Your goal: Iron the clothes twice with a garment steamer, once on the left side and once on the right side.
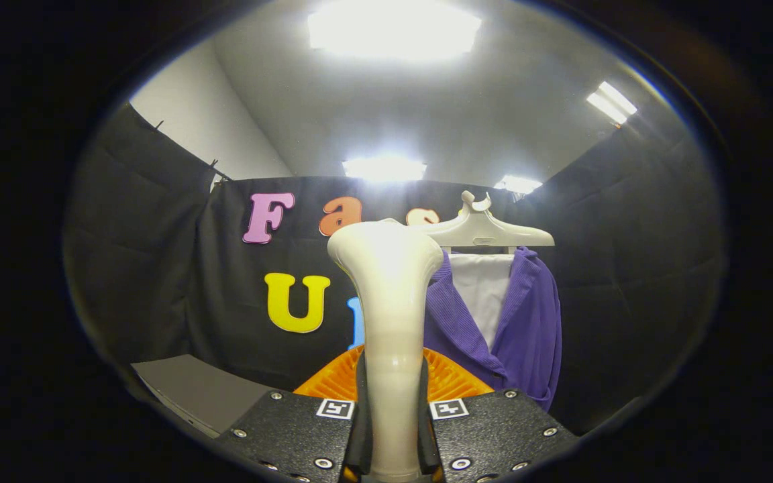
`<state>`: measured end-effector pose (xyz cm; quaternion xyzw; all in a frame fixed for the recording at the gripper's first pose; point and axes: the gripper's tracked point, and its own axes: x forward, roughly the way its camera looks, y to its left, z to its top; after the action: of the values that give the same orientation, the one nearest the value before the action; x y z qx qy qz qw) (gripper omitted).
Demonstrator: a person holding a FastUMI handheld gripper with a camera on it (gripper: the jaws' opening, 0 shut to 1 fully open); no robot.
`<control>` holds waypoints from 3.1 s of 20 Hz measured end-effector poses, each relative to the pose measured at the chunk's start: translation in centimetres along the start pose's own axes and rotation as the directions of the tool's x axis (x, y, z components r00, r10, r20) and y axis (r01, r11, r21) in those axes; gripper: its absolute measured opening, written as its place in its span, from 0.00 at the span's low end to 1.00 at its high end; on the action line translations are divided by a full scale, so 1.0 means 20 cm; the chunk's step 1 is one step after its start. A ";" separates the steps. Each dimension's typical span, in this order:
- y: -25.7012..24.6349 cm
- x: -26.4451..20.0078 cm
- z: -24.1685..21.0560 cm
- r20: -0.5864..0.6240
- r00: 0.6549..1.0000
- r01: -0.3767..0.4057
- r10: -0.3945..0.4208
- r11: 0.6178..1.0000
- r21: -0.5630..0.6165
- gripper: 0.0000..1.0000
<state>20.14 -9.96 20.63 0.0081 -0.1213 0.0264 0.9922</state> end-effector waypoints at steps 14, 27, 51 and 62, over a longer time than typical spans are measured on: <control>-0.22 0.29 -0.34 -0.049 0.987 0.157 -0.155 0.987 0.027 0.27; -0.23 0.24 -0.78 -0.174 0.970 0.177 -0.171 0.984 0.018 0.27; -0.17 -0.21 -1.59 -0.406 0.903 0.168 -0.142 0.985 0.028 0.27; -0.17 -0.27 -1.92 -0.544 0.823 0.214 -0.164 0.976 0.030 0.27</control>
<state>24.25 -12.85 -18.08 0.0567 0.1645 -0.0655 0.9826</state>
